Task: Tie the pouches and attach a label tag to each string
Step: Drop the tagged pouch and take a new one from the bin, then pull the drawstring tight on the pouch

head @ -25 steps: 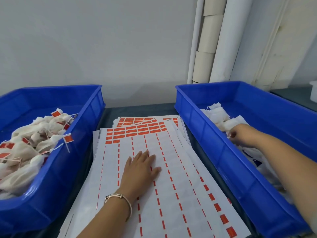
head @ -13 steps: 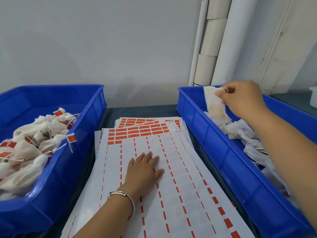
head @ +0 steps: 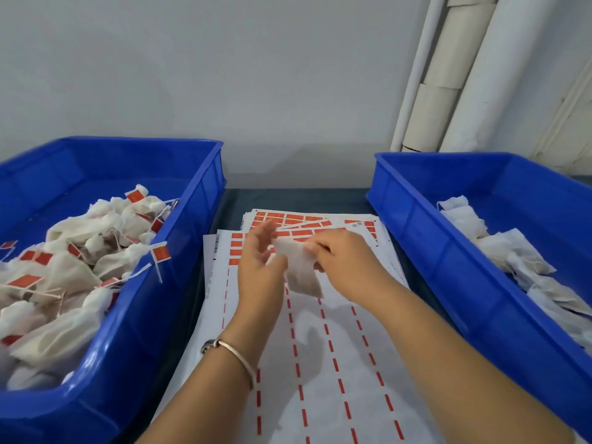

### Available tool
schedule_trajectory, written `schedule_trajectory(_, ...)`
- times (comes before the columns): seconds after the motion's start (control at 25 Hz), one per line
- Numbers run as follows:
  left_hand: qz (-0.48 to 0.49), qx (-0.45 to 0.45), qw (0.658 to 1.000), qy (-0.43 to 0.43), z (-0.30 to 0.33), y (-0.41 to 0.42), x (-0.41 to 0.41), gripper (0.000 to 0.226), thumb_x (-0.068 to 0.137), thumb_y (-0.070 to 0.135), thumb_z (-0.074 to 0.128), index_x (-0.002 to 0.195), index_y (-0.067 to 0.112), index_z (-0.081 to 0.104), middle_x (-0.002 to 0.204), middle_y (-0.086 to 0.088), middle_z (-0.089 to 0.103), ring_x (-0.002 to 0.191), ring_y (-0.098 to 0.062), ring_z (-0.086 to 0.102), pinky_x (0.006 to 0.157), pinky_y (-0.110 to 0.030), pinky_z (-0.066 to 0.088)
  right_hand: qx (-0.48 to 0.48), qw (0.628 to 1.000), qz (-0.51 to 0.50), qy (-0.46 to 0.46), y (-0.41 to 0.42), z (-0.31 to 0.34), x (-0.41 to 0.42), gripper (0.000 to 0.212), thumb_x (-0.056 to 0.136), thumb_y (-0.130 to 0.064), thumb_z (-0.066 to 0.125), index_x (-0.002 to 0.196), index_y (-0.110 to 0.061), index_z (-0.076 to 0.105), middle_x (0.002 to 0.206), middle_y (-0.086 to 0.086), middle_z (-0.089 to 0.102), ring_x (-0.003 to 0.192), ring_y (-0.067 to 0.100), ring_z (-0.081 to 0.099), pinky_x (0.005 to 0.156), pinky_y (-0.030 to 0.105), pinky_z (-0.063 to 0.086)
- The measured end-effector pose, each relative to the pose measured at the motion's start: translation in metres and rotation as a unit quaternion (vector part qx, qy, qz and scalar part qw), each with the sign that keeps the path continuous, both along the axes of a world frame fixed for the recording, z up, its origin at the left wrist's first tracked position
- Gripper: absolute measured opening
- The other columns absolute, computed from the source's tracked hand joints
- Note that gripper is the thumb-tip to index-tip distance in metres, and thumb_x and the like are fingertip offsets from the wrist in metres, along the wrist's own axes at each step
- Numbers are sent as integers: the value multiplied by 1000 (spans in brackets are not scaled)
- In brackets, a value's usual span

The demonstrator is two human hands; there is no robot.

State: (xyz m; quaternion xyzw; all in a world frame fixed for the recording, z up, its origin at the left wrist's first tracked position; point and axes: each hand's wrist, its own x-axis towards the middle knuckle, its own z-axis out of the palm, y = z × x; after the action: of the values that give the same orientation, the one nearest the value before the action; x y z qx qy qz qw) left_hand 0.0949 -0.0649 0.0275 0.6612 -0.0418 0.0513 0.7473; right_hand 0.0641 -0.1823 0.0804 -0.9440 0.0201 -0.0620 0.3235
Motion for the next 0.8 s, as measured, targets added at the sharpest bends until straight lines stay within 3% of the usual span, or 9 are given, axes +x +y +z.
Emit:
schedule_trajectory(0.16,-76,101,991,-38,-15,-5,-4,32,87,20,64,104,44,54,112,21,59,104,-2,58,77,-13,52,129,991,30,5,3,-29,7,24,98,-28,46,82,-30,63,81,-14,64,80,5,63,72,12,49)
schedule_trajectory(0.32,-88,141,984,-72,-18,-1,-5,20,85,31,64,95,45,55,95,32,60,96,13,53,69,1,41,217,974,15,-63,-3,-45,9,17,88,-30,64,77,-43,66,77,-29,67,83,-11,61,61,1,45)
schedule_trajectory(0.44,-56,192,976,-85,-19,5,-5,14,81,39,65,88,47,56,96,35,57,97,11,52,72,1,40,256,961,26,-102,-11,-51,7,17,87,-27,63,77,-39,67,80,-25,69,83,-5,64,64,3,46)
schedule_trajectory(0.52,-32,199,975,-89,-19,6,-5,14,83,34,65,83,46,58,91,32,59,93,11,52,71,2,39,230,965,64,-113,-11,-54,2,17,91,-24,57,84,-36,68,80,-23,69,87,-6,64,70,3,47)
schedule_trajectory(0.6,-24,188,978,-83,-15,6,-8,10,82,36,64,80,45,60,85,28,62,90,10,54,70,1,39,143,968,70,-194,-9,-56,-2,14,88,-25,58,93,-27,71,86,-29,61,90,-12,59,75,-1,42)
schedule_trajectory(0.72,-40,197,975,-89,-9,4,-13,8,75,49,54,77,44,60,84,28,62,87,10,53,70,1,38,99,951,7,-292,-10,-59,-2,25,83,-31,58,93,-14,73,90,-20,59,76,-10,58,77,-6,36)
schedule_trajectory(0.8,-58,193,977,-75,-9,3,-16,9,80,46,55,76,40,61,85,28,61,85,10,53,67,1,38,94,944,-22,-314,-9,-62,-2,23,87,-28,57,91,-11,71,90,-14,59,77,-7,56,78,-5,37)
